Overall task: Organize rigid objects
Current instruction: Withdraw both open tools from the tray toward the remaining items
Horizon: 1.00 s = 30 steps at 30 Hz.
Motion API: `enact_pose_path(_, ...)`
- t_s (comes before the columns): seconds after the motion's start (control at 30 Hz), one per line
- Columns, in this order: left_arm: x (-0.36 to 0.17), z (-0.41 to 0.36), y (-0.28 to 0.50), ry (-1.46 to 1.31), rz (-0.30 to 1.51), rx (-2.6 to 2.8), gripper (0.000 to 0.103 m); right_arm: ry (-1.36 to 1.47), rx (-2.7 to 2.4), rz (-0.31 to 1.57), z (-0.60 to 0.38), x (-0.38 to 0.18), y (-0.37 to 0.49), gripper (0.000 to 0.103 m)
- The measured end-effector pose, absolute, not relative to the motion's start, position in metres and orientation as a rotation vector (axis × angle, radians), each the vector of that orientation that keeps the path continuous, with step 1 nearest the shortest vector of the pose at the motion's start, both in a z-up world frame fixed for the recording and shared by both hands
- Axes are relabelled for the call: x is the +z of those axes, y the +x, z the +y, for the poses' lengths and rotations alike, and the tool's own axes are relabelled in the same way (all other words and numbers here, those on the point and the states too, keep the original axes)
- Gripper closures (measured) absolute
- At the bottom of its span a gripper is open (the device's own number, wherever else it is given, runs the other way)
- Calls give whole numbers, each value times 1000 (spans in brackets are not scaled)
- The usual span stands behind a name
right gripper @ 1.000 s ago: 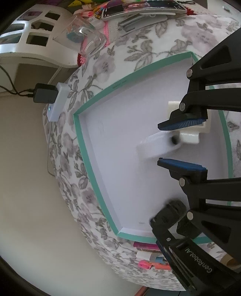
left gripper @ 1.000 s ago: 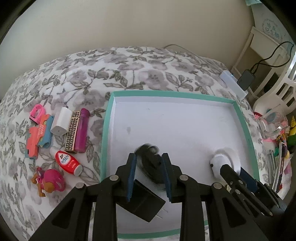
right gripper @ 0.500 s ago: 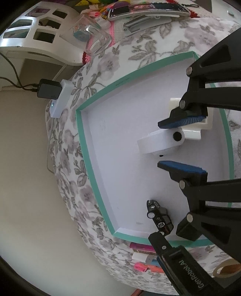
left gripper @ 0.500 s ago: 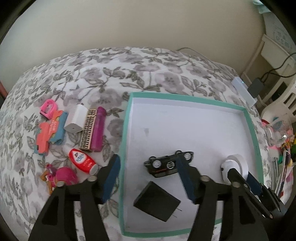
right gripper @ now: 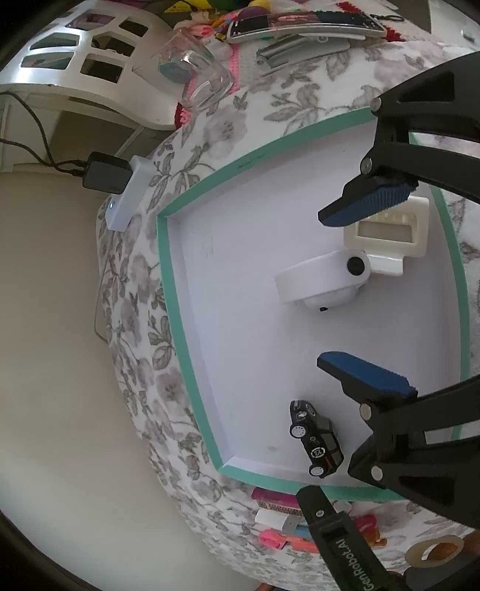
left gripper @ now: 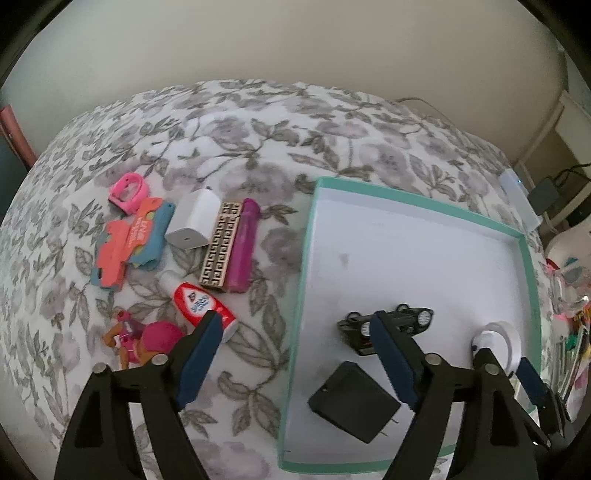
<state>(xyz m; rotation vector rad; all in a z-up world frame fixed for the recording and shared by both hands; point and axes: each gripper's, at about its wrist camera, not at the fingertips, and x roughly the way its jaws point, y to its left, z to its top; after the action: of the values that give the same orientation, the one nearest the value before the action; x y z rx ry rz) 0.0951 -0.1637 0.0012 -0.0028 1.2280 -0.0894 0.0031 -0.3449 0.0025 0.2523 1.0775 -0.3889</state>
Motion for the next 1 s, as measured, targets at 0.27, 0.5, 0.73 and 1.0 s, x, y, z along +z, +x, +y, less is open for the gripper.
enact_pose_path(0.27, -5, -153, 98, 38, 1239, 0, 11, 224, -388, 1073, -342, 0, 3, 12)
enact_pose_path(0.5, -14, -137, 101, 48, 1267, 82, 11, 216, -388, 1079, -341, -3, 4, 0)
enact_pose_path(0.73, -15, -117, 106, 46, 1280, 139, 0, 201, -398, 1086, -338, -4, 5, 0)
enact_pose_path(1.0, 7, -77, 111, 14, 1243, 221, 0, 183, -364, 999, -317, 24, 7, 0)
